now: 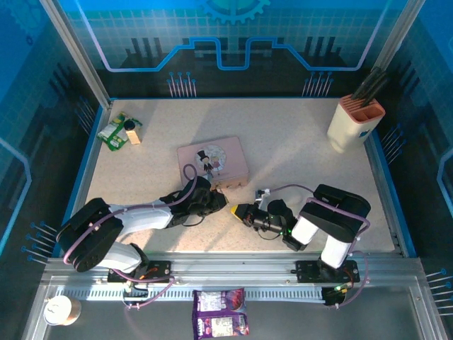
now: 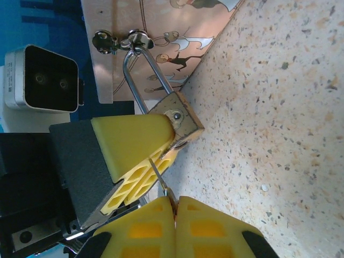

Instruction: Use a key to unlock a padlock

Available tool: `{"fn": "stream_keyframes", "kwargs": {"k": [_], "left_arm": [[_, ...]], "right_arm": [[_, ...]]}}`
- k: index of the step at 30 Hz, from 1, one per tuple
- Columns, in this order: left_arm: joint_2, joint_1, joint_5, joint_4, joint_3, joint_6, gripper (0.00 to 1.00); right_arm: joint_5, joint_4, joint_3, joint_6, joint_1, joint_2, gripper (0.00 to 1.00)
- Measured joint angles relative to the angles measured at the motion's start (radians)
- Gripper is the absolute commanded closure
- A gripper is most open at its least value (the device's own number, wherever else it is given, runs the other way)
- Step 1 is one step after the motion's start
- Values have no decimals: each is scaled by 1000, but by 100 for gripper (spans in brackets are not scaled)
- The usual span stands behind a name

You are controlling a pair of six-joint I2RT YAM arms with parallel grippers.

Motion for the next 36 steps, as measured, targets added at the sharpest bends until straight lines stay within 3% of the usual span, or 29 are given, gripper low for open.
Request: {"fn": "stream_keyframes", "kwargs": {"k": [19,36], "left_arm": [[-14,5,-2,102,-55,-101,100],[-33,-14,-32,196,-116,-153,100]], "right_arm": [[2,35,-25,187,0,87,100],[12,38,-12,288,0,55,100]]}}
